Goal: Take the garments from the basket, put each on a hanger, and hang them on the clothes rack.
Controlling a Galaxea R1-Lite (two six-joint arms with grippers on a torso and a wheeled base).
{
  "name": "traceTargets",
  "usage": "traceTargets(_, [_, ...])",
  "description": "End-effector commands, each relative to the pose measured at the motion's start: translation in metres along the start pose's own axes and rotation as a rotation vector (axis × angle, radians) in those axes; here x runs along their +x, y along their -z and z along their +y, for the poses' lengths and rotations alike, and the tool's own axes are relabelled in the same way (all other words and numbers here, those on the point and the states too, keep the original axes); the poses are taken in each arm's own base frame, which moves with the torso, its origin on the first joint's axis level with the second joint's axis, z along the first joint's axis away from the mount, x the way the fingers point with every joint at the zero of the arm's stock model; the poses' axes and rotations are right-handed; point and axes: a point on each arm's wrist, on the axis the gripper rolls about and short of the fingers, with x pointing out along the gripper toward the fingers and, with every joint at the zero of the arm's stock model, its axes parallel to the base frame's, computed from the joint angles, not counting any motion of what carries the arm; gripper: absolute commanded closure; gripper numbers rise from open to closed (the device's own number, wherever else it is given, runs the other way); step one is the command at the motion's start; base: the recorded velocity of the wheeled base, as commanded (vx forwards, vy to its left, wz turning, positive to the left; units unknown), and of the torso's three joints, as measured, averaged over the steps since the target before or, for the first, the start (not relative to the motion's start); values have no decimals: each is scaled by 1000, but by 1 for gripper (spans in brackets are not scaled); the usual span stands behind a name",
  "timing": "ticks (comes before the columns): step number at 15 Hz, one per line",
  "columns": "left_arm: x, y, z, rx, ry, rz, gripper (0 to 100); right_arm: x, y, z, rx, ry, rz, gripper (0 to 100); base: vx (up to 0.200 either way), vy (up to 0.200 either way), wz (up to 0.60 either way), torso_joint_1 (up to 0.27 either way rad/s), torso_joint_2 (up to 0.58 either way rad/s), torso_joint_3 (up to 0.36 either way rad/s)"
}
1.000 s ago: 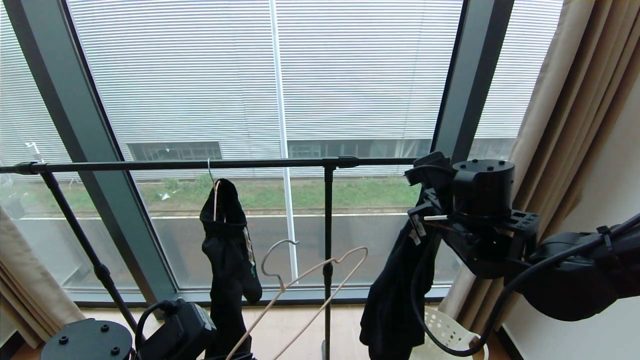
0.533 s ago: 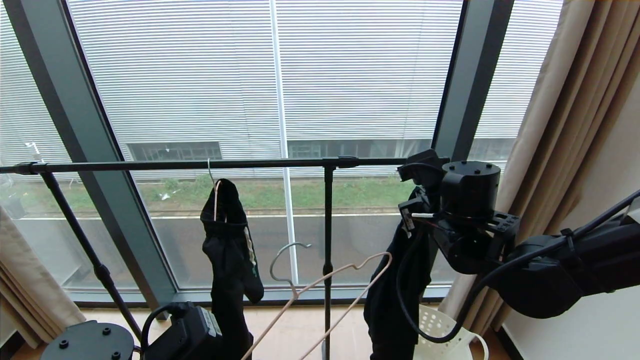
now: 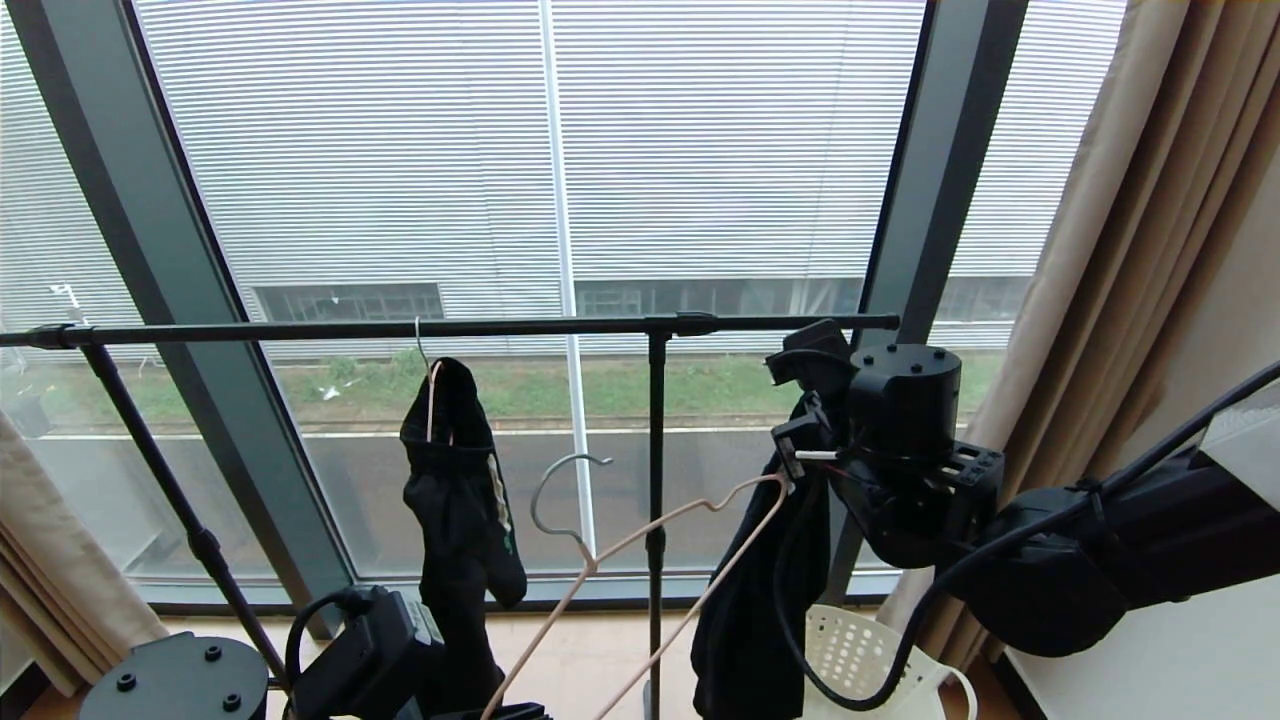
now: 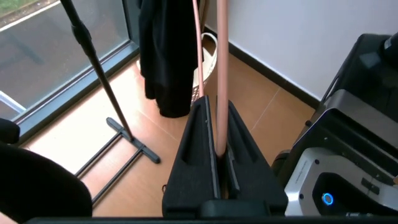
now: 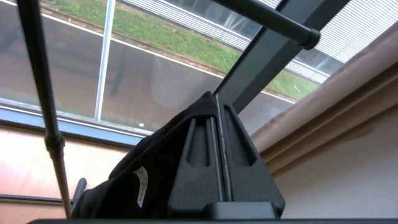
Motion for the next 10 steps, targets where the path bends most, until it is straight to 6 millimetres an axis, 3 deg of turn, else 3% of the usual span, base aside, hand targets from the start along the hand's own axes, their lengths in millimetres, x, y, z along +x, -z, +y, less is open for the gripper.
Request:
traceTargets(1, [2, 1, 0, -2, 0, 6, 100, -1, 2, 7, -2, -10, -9, 100, 0, 0, 0, 0, 0, 0])
traceTargets(10, [5, 2, 1, -3, -2, 7, 100, -6, 5, 20, -8, -46, -11, 100, 0, 0, 0, 0, 0, 0])
